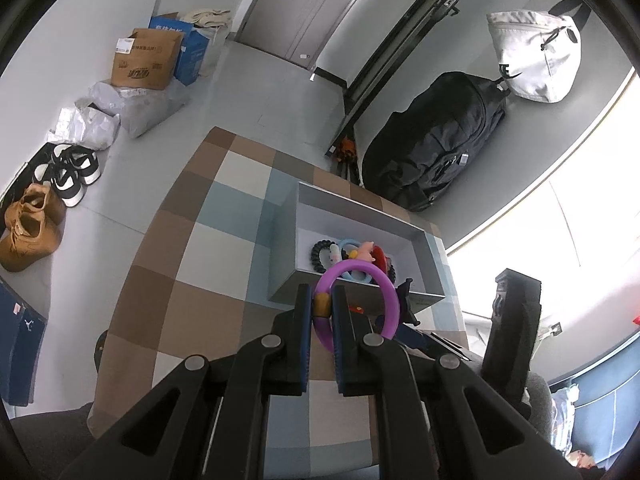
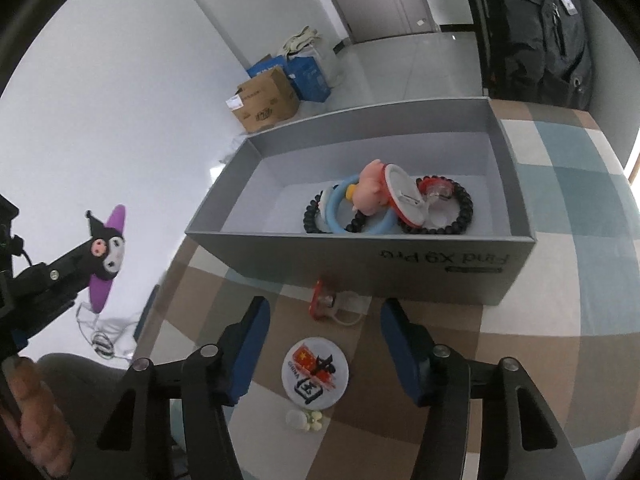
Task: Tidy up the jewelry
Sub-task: 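Lift the purple ring with the left gripper while the right gripper grasps the black Kuromi figure, then carry the purple ring and Kuromi figure into the gray box and open both grippers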
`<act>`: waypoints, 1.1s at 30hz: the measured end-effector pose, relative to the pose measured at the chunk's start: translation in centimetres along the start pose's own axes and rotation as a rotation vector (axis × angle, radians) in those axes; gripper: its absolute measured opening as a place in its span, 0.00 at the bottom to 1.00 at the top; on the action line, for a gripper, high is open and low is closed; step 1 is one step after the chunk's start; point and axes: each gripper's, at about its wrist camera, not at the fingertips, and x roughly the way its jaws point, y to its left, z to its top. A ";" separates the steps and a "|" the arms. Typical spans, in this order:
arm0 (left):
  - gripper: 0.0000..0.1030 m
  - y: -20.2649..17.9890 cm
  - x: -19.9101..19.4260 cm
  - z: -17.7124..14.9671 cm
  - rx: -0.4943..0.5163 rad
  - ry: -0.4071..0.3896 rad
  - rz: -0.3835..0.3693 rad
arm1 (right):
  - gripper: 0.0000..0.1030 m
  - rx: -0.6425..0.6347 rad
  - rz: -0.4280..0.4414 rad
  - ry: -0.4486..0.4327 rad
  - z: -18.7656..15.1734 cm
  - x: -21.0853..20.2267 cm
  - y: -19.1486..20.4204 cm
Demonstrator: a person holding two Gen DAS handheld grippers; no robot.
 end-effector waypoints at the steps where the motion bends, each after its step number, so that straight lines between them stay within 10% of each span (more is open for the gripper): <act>1: 0.05 0.0 0.0 0.0 0.002 0.002 0.000 | 0.52 0.001 -0.002 -0.001 0.2 0.2 0.0; 7: 0.05 0.1 0.2 -0.1 0.006 0.012 0.006 | 0.27 0.012 -0.060 0.008 0.3 1.3 0.7; 33: 0.05 -2.4 0.4 -0.6 0.061 -0.023 0.005 | 0.26 -0.055 -0.078 -0.059 -0.8 -3.9 1.1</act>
